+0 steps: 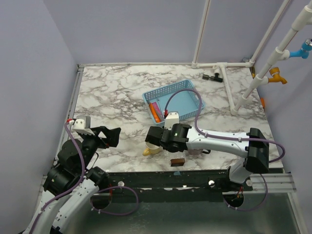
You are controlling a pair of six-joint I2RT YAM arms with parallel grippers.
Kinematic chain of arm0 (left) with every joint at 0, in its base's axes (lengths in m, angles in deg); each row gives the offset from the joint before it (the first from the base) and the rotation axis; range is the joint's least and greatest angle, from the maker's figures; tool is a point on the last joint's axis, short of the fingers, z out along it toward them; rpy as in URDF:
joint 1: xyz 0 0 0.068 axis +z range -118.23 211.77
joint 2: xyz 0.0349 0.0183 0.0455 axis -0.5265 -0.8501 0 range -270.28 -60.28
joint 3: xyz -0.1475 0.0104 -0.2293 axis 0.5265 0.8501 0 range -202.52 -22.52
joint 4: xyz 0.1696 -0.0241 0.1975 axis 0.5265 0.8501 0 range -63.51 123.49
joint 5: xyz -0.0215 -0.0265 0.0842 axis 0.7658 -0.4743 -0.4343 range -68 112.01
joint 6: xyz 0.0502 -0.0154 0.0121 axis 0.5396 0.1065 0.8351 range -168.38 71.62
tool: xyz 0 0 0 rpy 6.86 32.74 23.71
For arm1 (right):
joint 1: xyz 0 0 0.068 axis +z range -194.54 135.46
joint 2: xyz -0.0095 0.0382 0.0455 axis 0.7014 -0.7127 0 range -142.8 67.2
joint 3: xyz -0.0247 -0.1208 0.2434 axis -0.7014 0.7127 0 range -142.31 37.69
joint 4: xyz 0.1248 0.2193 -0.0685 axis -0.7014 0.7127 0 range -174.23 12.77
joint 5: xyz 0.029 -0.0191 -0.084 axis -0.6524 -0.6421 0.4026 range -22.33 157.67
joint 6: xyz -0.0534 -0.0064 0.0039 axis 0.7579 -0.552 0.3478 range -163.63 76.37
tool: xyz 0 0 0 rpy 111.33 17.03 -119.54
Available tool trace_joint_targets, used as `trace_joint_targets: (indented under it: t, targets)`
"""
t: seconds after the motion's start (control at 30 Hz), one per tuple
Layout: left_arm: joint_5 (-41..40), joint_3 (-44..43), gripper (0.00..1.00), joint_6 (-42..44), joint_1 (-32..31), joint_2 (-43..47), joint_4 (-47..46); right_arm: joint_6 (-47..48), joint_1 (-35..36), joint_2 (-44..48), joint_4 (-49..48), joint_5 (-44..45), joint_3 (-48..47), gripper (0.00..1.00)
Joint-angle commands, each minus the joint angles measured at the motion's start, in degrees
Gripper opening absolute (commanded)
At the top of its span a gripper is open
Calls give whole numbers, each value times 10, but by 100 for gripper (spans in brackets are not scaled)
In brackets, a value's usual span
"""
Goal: Prepare toiletry sets of a toothbrush and toothpaste on the tray
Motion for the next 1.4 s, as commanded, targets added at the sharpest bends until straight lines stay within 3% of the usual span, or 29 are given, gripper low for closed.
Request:
trace_joint_targets:
  t: [0.0,1.37]
  targets:
    - [12,4,99,-3,3,5,-3,-3,-5,5,-56,23,12,1]
    - [3,4,99,-2,4,-7,-2,88,-90,-34,-187,-70,101,1]
